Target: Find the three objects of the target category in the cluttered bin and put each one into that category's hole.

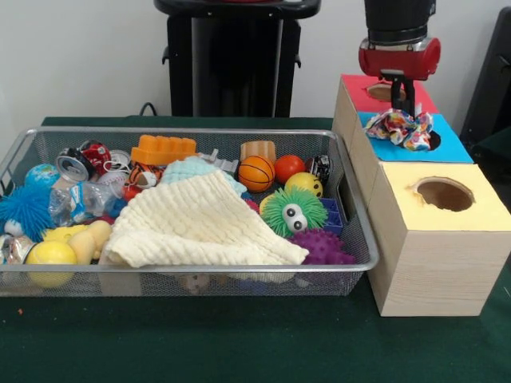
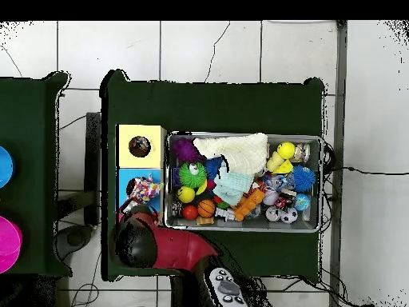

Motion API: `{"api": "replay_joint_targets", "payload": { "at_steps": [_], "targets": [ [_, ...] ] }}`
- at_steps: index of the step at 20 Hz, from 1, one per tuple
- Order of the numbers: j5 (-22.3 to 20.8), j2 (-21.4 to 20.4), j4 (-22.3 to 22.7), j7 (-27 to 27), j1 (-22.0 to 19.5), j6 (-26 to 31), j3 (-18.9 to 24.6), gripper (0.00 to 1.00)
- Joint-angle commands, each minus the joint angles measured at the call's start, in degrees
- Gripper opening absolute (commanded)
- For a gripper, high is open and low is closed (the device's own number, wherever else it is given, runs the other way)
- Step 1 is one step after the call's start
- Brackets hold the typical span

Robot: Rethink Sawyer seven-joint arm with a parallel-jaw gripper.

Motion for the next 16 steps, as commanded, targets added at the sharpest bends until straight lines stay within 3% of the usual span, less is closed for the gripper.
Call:
{"api": "replay_joint_targets", "payload": {
  "at_steps": [1, 2, 6, 9, 16],
  "targets": [
    [7.8, 4.7, -5.2, 12.7, 11.2, -1.4, -6.1, 0.00],
    [8.5, 5.0, -6.1, 11.9, 13.2, -1.1, -7.9, 0.00],
    [10.8, 7.1, -16.7, 6.2, 26.5, 9.3, -26.6, 0.00],
    [8.8, 9.5, -23.0, 5.2, 31.5, 16.7, -35.8, 0.00],
    [0.9, 11.5, -33.6, 4.1, 34.9, 33.8, -45.7, 0.00]
  ]
}}
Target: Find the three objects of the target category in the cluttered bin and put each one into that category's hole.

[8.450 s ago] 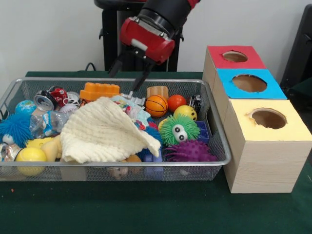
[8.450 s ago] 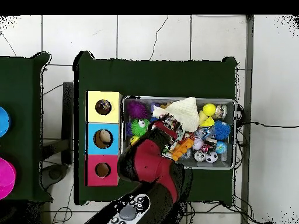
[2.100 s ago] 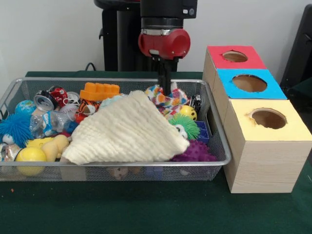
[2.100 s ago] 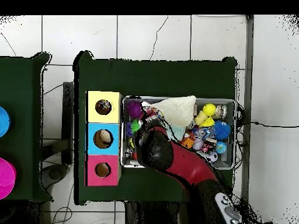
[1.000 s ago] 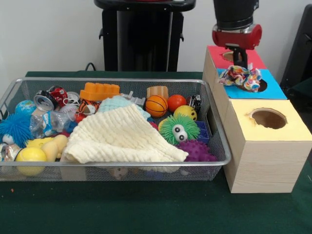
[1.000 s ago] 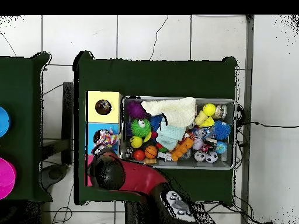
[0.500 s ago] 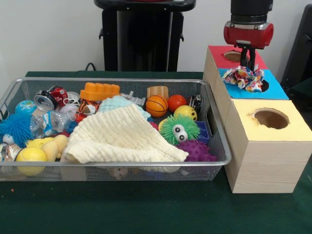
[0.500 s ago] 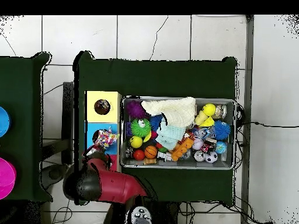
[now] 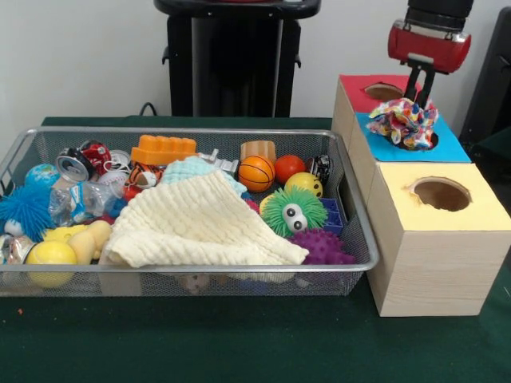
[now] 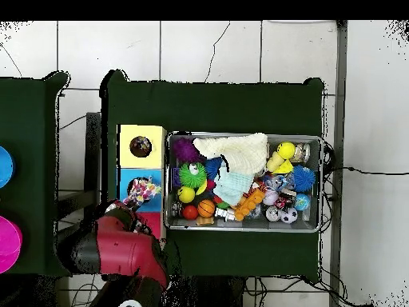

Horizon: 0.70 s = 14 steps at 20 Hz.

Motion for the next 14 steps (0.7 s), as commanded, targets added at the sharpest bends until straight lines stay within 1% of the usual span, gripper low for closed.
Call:
{"api": "replay_joint_targets", "payload": {
  "at_steps": [1, 5, 8, 11, 14],
  "targets": [
    [-5.1, 3.9, -15.6, 3.6, -0.1, 18.2, -11.3, 0.00],
    [-8.1, 2.4, -17.6, 1.9, -3.0, 20.4, -9.6, 0.00],
    [-8.5, 1.2, -17.2, 1.7, -5.6, 18.2, -6.5, 0.00],
    [-6.6, 0.3, -16.5, 0.8, -10.1, 15.0, -0.4, 0.00],
    [-5.4, 1.4, -17.7, 0.2, -12.5, 12.3, 4.4, 0.00]
  ]
}}
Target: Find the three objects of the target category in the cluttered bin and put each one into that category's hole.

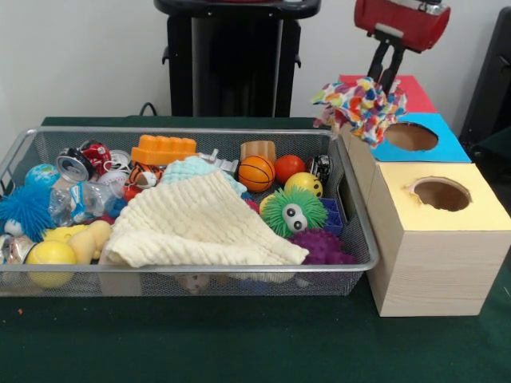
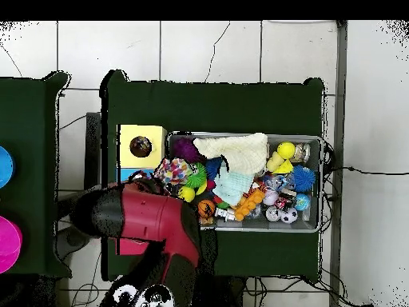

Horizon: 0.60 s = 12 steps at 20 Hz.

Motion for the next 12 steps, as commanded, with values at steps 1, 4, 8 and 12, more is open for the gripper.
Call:
{"api": "replay_joint_targets", "payload": {
  "at_steps": [1, 4, 8, 12],
  "targets": [
    [0.2, 2.0, -4.9, 0.3, -5.9, -4.1, 10.4, 0.00],
    [-0.4, 3.4, -7.1, 1.1, -6.2, -4.1, 11.5, 0.00],
    [-0.9, 5.3, -9.5, 2.7, -5.8, -4.0, 11.7, 0.00],
    [-0.7, 6.8, -10.7, 4.6, -4.4, -3.9, 11.4, 0.00]
  ]
}}
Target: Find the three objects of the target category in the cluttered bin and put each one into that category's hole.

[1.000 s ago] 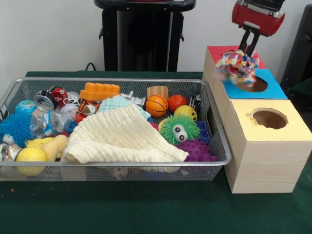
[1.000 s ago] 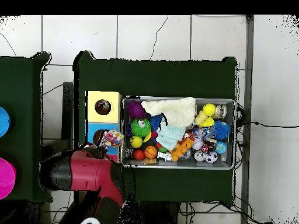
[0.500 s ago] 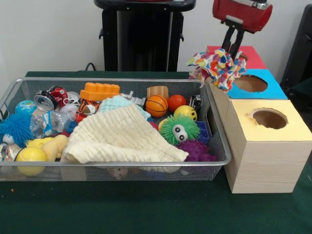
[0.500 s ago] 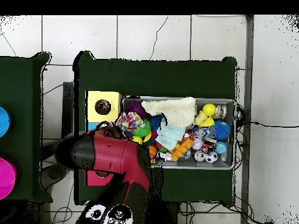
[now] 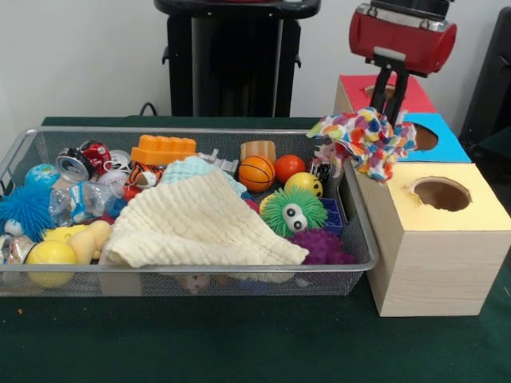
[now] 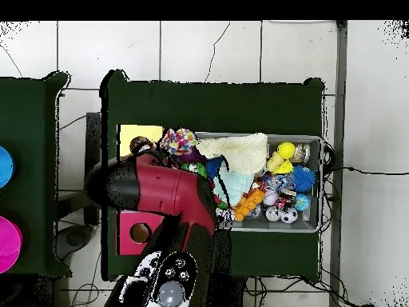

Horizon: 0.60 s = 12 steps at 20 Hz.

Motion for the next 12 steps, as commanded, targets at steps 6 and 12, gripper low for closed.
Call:
{"api": "replay_joint_targets", "payload": {
  "at_steps": [6, 12],
  "targets": [
    [-0.1, 7.5, -8.1, 7.2, 2.7, 1.7, 5.3, 0.00],
    [0.7, 9.0, -8.0, 8.4, 3.2, 1.8, 4.8, 0.00]
  ]
}}
